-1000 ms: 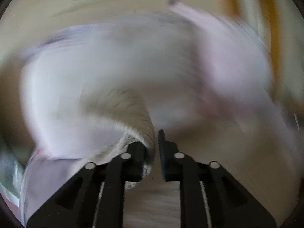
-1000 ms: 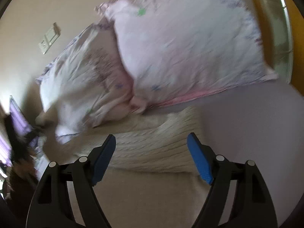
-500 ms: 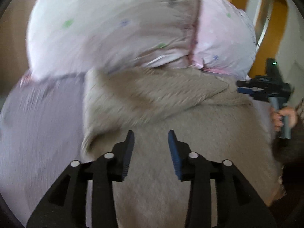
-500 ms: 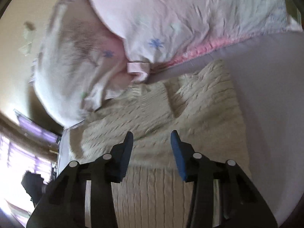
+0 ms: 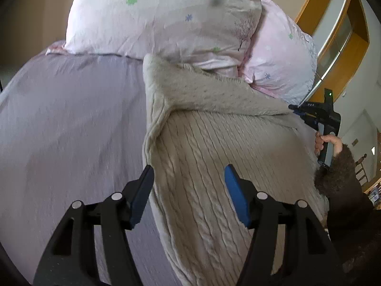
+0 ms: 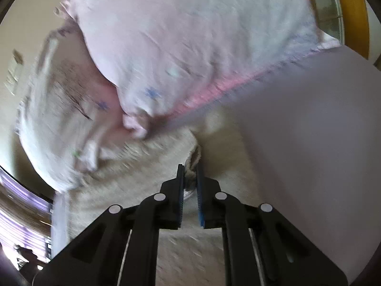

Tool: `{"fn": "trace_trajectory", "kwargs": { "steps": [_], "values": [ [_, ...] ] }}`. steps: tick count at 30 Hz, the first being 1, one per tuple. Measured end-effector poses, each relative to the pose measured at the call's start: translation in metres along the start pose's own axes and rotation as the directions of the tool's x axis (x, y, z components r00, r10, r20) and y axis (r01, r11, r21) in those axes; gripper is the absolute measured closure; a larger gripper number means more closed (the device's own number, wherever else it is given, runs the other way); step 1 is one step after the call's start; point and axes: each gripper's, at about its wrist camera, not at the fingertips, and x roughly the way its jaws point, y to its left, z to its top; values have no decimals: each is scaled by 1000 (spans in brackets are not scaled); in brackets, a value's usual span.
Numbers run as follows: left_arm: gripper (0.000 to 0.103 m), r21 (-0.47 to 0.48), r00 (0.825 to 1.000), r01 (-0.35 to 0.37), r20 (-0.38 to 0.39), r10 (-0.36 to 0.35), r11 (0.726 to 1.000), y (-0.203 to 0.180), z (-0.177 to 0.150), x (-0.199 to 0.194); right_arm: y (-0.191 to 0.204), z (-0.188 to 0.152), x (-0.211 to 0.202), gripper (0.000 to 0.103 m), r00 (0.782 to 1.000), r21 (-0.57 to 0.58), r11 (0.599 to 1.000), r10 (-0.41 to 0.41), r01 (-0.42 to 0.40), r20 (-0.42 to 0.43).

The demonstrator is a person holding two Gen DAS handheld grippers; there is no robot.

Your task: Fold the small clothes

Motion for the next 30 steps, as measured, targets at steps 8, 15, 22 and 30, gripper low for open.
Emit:
{"fn": "trace_trajectory", "kwargs": {
  "steps": [8,15,22,30],
  "values": [
    [38,-48,998,23,-56,-26,999,2,-37,-9,-15,-49,-80,23,997,-90,992,83,-83,-2],
    [38,-84,996,66,-60,-71,994,-1,-68,-26,-67,-113,-114,46,979,-34,988,147,-153,-142],
    [51,-55,998,42,-55,-45,998,-18,-92,-38,-68,-172,-130,57,921,-22,947,305,-319,-244],
    [93,-88,990,107,-78,-114,990,-17,-95,-32,-69,-180,-129,93,834,61,862,502,-502,-230]
  ]
}}
